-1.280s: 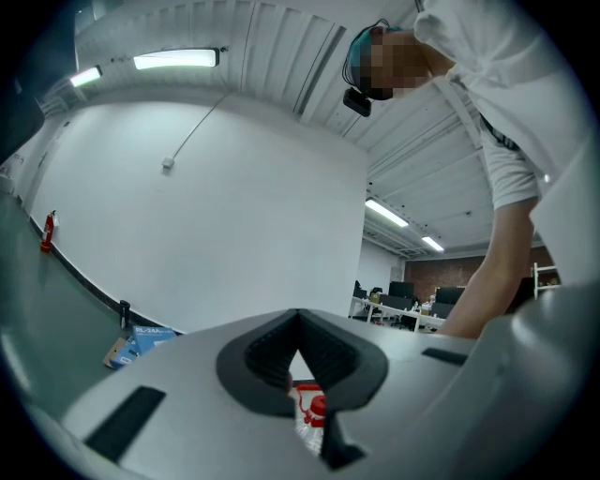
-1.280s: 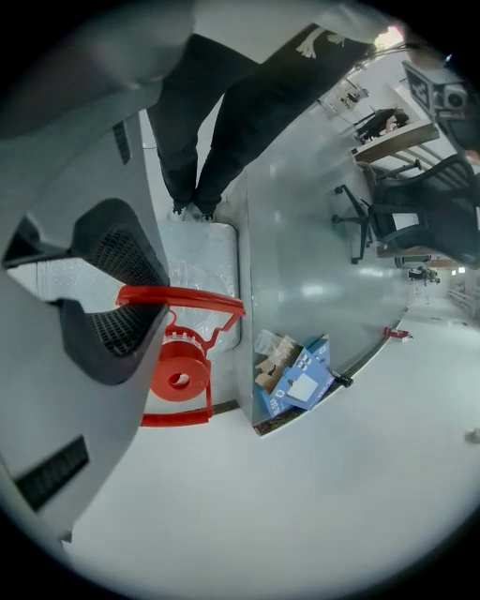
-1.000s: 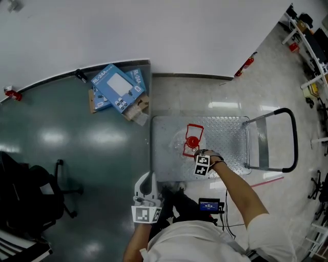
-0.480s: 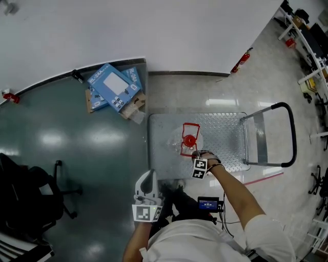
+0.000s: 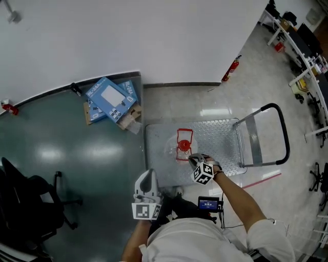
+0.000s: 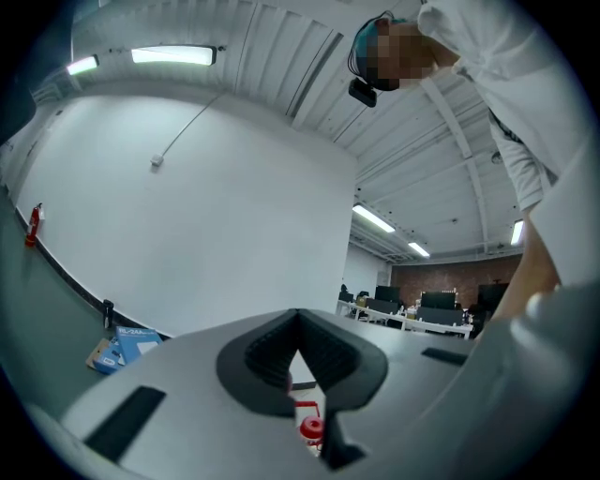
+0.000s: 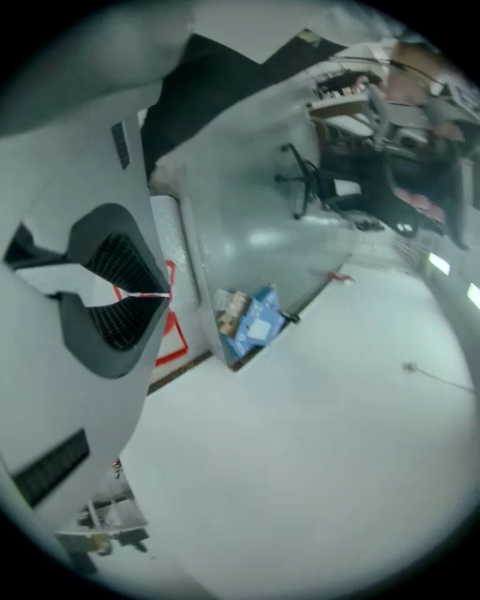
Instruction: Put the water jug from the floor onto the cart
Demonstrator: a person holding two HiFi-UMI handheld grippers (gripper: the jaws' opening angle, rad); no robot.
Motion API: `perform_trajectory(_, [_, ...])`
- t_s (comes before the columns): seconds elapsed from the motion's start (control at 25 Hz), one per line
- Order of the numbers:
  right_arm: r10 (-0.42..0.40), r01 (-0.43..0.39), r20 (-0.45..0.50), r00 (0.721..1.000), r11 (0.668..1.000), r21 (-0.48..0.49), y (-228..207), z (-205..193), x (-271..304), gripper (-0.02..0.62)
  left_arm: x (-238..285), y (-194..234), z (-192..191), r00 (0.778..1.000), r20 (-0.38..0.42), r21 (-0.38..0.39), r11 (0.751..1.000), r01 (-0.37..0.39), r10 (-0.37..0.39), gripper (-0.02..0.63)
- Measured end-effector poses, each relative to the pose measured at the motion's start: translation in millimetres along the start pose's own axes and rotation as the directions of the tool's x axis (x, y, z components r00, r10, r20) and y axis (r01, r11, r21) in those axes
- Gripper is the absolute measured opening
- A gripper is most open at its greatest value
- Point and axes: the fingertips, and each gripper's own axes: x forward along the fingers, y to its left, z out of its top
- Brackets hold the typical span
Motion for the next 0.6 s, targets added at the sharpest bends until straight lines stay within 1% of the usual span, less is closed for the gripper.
perform_trajectory(0.04, [-0.071, 0.068, 0.066, 0.995, 0.996, 0.058, -12.4, 14.5, -22.8, 0.020, 0.8, -1.7, 2.9, 1.000, 0.005, 0.000, 1.000, 0.003, -0.003, 0.003])
perform_trajectory(0.08, [-0.147, 0.130, 0.142, 0.979, 0.984, 0.122, -23.4, 29.8, -49.4, 0.016, 1.3, -3.9, 6.7, 1.000, 0.010, 0.002, 1.000, 0.004, -0.004, 0.003])
perform_trajectory(0.12, [-0.224, 0.178, 0.238, 0.945, 0.963, 0.200, -32.6, 46.2, -80.4, 0.013, 1.7, -6.6, 11.1, 1.000, 0.017, 0.005, 1.000, 0.006, -0.006, 0.003])
perform_trajectory(0.16, [-0.303, 0.200, 0.350, 0.887, 0.933, 0.300, -39.8, 62.5, -115.7, 0.012, 2.0, -9.6, 15.7, 1.000, 0.025, 0.011, 1.000, 0.009, -0.010, 0.003])
perform_trajectory(0.2, [-0.390, 0.195, 0.450, 0.803, 0.886, 0.420, -45.0, 75.4, -153.7, 0.012, 1.9, -13.1, 19.8, 0.999, 0.032, 0.016, 1.000, 0.015, -0.016, 0.003])
perform_trajectory(0.24, [-0.485, 0.169, 0.507, 0.713, 0.820, 0.548, -48.2, 81.7, -190.5, 0.012, 1.2, -17.4, 23.0, 0.999, 0.035, 0.021, 0.999, 0.025, -0.026, 0.003])
perform_trajectory(0.28, [-0.575, 0.134, 0.511, 0.639, 0.737, 0.663, -49.1, 80.7, -220.7, 0.012, -0.2, -22.1, 25.3, 0.999, 0.035, 0.025, 0.999, 0.037, -0.038, 0.003])
perform_trajectory(0.32, [-0.644, 0.101, 0.480, 0.595, 0.653, 0.751, -47.1, 74.1, -239.6, 0.012, -1.5, -26.8, 26.5, 0.998, 0.032, 0.027, 0.998, 0.049, -0.049, 0.004])
perform_trajectory(0.36, [-0.687, 0.077, 0.436, 0.581, 0.579, 0.811, -42.4, 64.0, -246.6, 0.012, -2.7, -30.8, 26.6, 0.998, 0.028, 0.027, 0.998, 0.058, -0.059, 0.003])
perform_trajectory(0.4, [-0.708, 0.063, 0.393, 0.587, 0.525, 0.849, -35.5, 53.4, -244.4, 0.012, -3.8, -34.2, 25.3, 0.998, 0.021, 0.022, 0.998, 0.063, -0.064, 0.003])
perform_trajectory(0.44, [-0.710, 0.058, 0.363, 0.603, 0.493, 0.868, -27.4, 44.6, -238.1, 0.012, -5.3, -37.2, 22.6, 0.998, 0.013, 0.012, 0.998, 0.065, -0.065, 0.003])
perform_trajectory(0.48, [-0.702, 0.058, 0.349, 0.621, 0.484, 0.873, -19.5, 39.2, -232.0, 0.012, -7.3, -40.2, 19.1, 0.998, 0.004, 0.000, 0.998, 0.065, -0.065, 0.003])
perform_trajectory(0.52, [-0.690, 0.063, 0.348, 0.635, 0.494, 0.867, -13.2, 37.4, -228.5, 0.012, -9.5, -43.5, 15.4, 0.998, -0.005, -0.012, 0.998, 0.066, -0.066, 0.003])
perform_trajectory(0.56, [-0.679, 0.070, 0.356, 0.642, 0.514, 0.855, -9.0, 38.3, -228.0, 0.012, -11.6, -47.0, 12.3, 0.997, -0.013, -0.019, 0.997, 0.070, -0.070, 0.003])
perform_trajectory(0.6, [-0.671, 0.075, 0.368, 0.644, 0.534, 0.842, -6.8, 40.5, -229.6, 0.012, -13.4, -50.1, 10.0, 0.997, -0.020, -0.020, 0.997, 0.076, -0.076, 0.003])
